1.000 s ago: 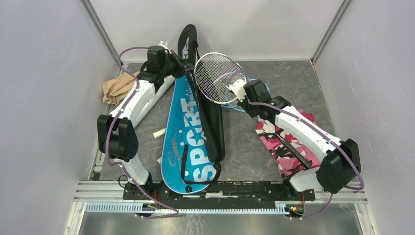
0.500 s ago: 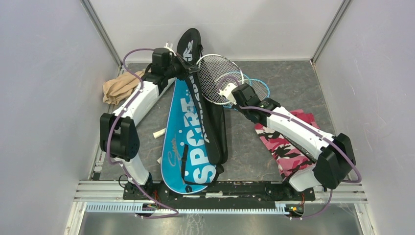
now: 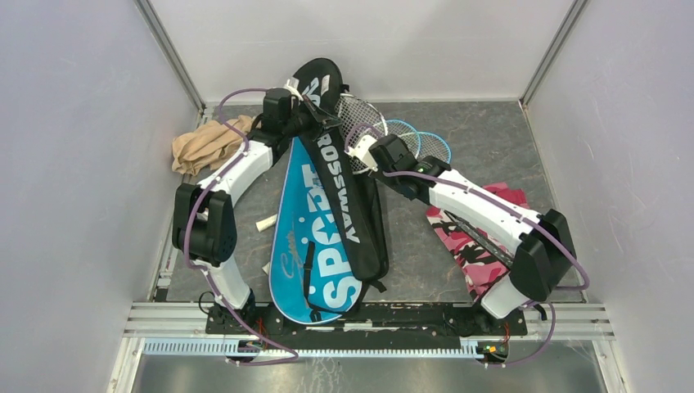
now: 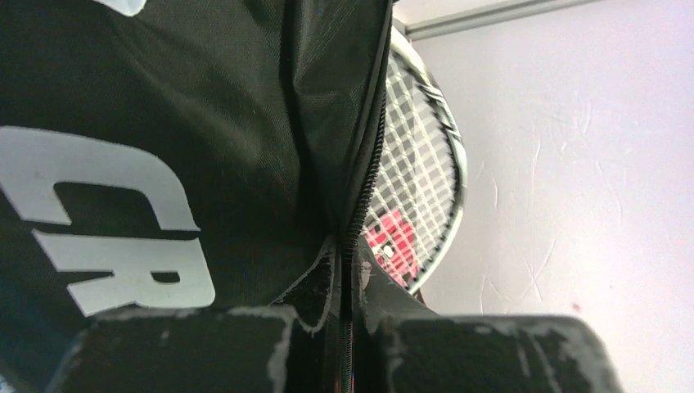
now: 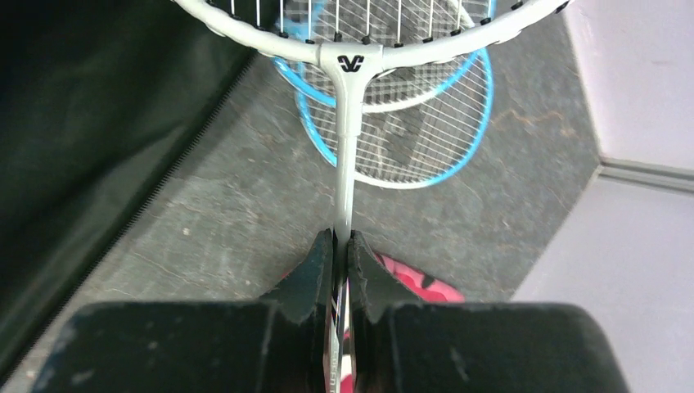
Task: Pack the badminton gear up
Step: Place the racket in the racket bag.
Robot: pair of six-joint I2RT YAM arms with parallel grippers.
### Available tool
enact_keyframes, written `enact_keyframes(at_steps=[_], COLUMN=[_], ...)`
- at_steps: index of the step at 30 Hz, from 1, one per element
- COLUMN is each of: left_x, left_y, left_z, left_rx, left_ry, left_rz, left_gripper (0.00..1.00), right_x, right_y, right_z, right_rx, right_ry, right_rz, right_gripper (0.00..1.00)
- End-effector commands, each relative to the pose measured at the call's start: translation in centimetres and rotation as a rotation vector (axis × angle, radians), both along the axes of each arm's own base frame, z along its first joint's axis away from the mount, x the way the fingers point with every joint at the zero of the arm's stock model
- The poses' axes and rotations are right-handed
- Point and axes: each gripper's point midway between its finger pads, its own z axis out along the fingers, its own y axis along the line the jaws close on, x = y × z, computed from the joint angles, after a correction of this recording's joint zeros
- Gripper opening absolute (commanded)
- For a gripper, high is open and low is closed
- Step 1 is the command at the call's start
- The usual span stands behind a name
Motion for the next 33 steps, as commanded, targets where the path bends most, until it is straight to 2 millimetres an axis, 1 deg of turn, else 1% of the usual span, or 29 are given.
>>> enact_keyframes(at_steps=[1,5,9,13,17,20,22,26,30,33], left_x=[-1.7,-2.1,-2.5,-2.7,-2.9,-3.1,-3.1,-3.1,-3.1,-3.1], left_y=[-2.9,-3.2,-3.4,-3.6,-3.7,-3.4,-3.3,-3.0,-3.0,-3.0], left_z=[4.3,4.6,4.8,4.8,4.8,5.0,5.0,5.2,5.8,6.0], left_rx=[-0.160,-0.194,-0.215,-0.259,-0.309,-0.324,-0.334,-0.355,-0.370,-0.376], left_ry=[-0.076,-0.080,-0.083,-0.071,-0.046,-0.042,-0.041,-0.033,-0.040,-0.044], left_rz=[-0.123,-0.144,-0.159,-0.168,-0.172,-0.170,-0.174,-0.184,-0.203,-0.210], left_gripper=[0.02,0.02,0.02,0.02,0.02,0.02,0.02,0.02,0.02,0.02], right_x=[1.1,1.0,0.9,1.2,2.3,2.9,3.4,3.7,3.1,2.8], right_y=[4.9,7.3,8.4,9.7,10.6,10.9,11.0,10.8,10.4,9.9], right_z=[2.3,1.6,0.4,0.8,2.1,2.7,2.8,1.6,0.0,-0.6], right_rx=[0.177,0.243,0.277,0.360,0.446,0.508,0.542,0.579,0.584,0.598], right_ry=[-0.011,0.048,0.085,0.070,0.020,0.001,0.005,0.053,0.099,0.129], right_rz=[0.074,0.124,0.137,0.132,0.106,0.097,0.095,0.121,0.175,0.193], right_gripper=[0.00,0.00,0.00,0.00,0.00,0.00,0.00,0.07,0.17,0.22])
